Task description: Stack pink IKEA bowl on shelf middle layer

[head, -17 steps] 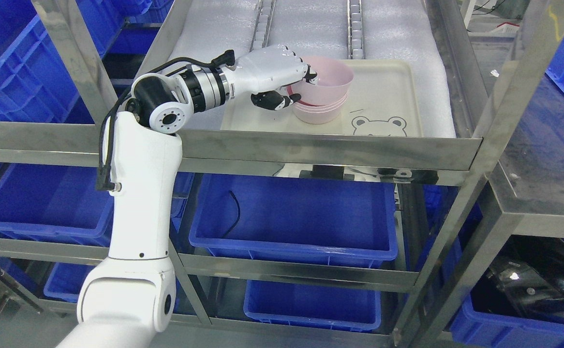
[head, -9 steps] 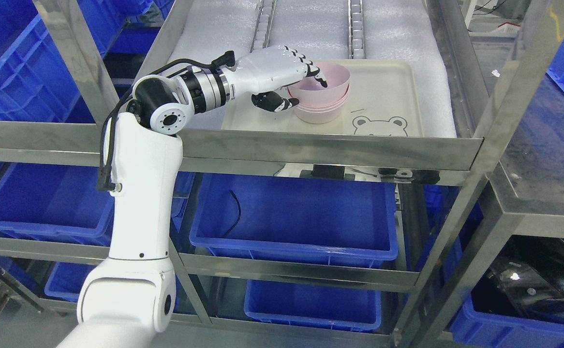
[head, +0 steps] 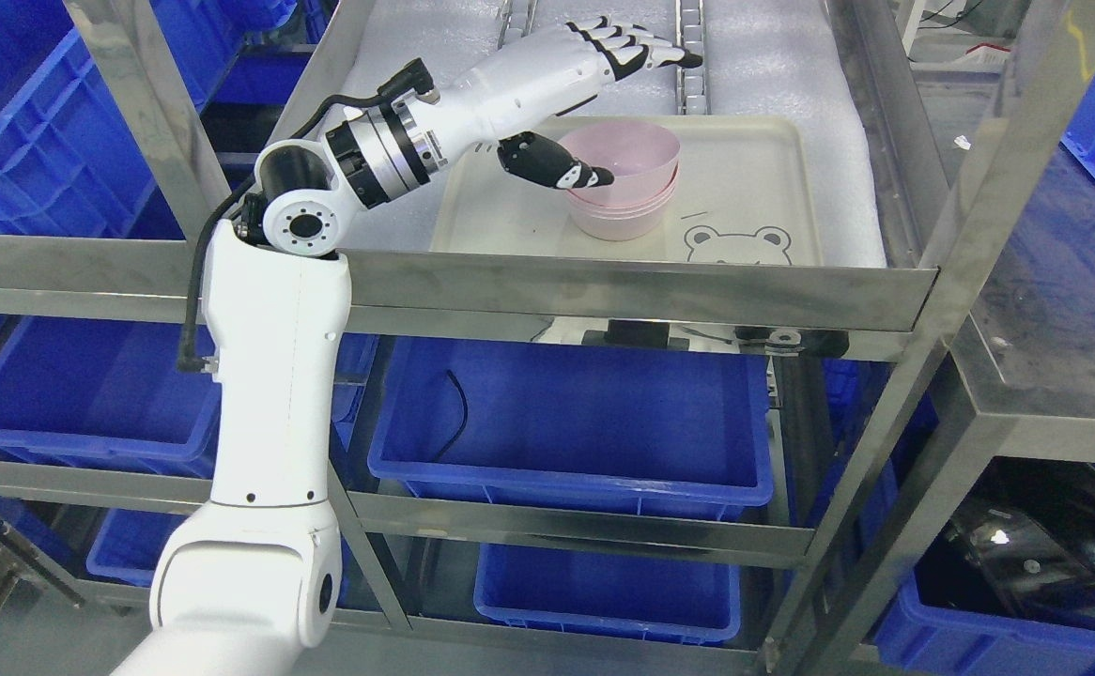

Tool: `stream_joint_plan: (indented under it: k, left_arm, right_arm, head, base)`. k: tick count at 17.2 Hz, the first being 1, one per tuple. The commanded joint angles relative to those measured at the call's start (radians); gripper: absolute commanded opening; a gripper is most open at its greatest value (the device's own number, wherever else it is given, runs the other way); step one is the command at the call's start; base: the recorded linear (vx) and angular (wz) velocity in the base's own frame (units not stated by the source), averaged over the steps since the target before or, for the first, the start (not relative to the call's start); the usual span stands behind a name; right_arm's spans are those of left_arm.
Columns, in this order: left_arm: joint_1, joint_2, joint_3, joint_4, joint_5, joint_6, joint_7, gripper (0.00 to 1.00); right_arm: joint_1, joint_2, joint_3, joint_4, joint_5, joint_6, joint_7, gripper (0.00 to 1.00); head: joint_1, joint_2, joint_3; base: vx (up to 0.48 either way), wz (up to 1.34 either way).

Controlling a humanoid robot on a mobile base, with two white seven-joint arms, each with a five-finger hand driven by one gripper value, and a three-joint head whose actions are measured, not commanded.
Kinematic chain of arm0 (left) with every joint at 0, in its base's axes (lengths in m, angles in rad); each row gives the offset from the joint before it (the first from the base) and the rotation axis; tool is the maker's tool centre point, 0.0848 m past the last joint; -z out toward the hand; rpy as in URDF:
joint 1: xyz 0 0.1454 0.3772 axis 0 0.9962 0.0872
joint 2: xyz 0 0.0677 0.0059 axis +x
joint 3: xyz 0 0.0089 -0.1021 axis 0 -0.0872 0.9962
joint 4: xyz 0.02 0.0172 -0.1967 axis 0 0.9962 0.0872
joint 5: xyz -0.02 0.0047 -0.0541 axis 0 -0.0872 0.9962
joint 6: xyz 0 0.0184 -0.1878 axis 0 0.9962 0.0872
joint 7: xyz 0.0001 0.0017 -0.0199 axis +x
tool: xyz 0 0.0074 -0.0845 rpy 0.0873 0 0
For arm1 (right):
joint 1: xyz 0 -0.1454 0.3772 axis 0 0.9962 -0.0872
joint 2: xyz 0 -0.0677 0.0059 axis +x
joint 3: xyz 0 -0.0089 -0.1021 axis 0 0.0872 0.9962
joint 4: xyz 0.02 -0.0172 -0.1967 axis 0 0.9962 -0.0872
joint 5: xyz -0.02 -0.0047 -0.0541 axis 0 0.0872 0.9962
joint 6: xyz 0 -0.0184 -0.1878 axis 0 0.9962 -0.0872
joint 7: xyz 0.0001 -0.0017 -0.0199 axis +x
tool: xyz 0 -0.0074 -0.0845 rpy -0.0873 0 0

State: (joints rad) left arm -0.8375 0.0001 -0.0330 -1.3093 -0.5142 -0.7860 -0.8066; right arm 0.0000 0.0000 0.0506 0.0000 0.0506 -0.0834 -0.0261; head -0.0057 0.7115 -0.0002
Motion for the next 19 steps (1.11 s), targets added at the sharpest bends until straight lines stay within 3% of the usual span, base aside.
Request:
stream_joint_plan:
  k: [1, 5, 10, 12, 15, 19]
  left_arm:
    - [0.11, 0.017, -0.374, -0.11, 0.201, 0.001, 0.013, 0.89]
    - [0.254, 0.017, -0.597, -0.111, 0.2, 0.001, 0.055, 0.89]
    - [0.474, 0.017, -0.604, -0.111, 0.194, 0.001, 0.052, 0.89]
    - [0.572, 0.017, -0.535, -0.108, 0.194, 0.001, 0.053, 0.89]
    - [0.803, 0.017, -0.319, -0.038, 0.194, 0.001, 0.053, 0.9]
    - [0.867, 0.017, -0.089, 0.158, 0.253, 0.001, 0.104, 0.91]
  right_arm:
    - [0.021, -0.017, 0.0, -0.017, 0.0, 0.001, 0.0, 1.0]
    - [0.021, -0.017, 0.0, -0.017, 0.0, 0.001, 0.0, 1.0]
    - [0.021, -0.017, 0.0, -0.017, 0.0, 0.001, 0.0, 1.0]
    - [0.021, -0.017, 0.0, -0.017, 0.0, 0.001, 0.0, 1.0]
    - [0.021, -0.017, 0.0, -0.017, 0.0, 0.001, 0.0, 1.0]
    - [0.021, -0.017, 0.0, -0.017, 0.0, 0.001, 0.0, 1.0]
  head:
    - [0.0, 0.0, 0.0]
    - [0.0, 0.0, 0.0]
    - [0.0, 0.0, 0.0]
    - [0.0, 0.0, 0.0]
    - [0.0, 0.0, 0.0]
    - [0.0, 0.0, 0.0]
  base:
    - [0.0, 0.0]
    - [0.0, 0.0]
    - [0.0, 0.0]
    - [0.0, 0.0]
    - [0.0, 0.0]
    - [0.0, 0.0]
